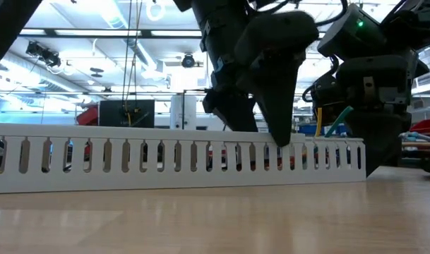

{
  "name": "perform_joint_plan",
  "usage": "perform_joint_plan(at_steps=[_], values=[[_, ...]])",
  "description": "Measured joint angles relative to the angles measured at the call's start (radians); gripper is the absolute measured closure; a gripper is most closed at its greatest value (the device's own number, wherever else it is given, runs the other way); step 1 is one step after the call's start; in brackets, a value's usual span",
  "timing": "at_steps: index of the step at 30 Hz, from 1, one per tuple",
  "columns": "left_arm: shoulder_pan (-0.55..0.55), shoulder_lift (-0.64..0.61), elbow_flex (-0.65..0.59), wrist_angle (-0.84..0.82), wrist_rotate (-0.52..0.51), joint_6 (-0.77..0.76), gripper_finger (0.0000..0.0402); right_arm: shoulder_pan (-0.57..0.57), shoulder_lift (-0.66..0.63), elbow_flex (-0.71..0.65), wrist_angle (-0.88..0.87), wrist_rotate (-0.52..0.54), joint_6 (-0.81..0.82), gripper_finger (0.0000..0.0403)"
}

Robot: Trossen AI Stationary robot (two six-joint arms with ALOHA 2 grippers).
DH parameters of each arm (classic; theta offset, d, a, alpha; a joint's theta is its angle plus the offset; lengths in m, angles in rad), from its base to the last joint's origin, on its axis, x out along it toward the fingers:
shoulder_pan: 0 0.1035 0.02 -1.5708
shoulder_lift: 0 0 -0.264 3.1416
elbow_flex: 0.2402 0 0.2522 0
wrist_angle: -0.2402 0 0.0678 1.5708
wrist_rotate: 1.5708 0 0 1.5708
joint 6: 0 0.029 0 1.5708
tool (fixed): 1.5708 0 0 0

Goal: Ziptie cables
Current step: Close the white cable duct

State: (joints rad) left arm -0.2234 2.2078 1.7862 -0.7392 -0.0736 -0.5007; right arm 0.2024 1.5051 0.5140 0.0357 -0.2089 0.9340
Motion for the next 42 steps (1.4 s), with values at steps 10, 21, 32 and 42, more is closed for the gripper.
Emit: perform_joint_plan(at_steps=[10,21,32,42], values=[[0.001,-0.002,0.055,-0.030,-0.009,0.031,0.0118,0.000,0.000,0.000,0.000,-0.001,-0.001,0.0403],[0.001,-0.002,0.056,-0.042,-0.019,0.052,0.0118,0.000,0.000,0.000,0.001,-0.001,-0.004,0.0403],[0.012,0.009,0.056,-0.038,-0.014,0.046,0.0118,-0.001,-0.001,0.000,0.001,-0.001,-0.006,0.0403],[0.014,0.013,0.056,-0.035,-0.012,0.044,0.0118,-0.001,-0.001,0.000,0.001,-0.001,-0.006,0.0403]])
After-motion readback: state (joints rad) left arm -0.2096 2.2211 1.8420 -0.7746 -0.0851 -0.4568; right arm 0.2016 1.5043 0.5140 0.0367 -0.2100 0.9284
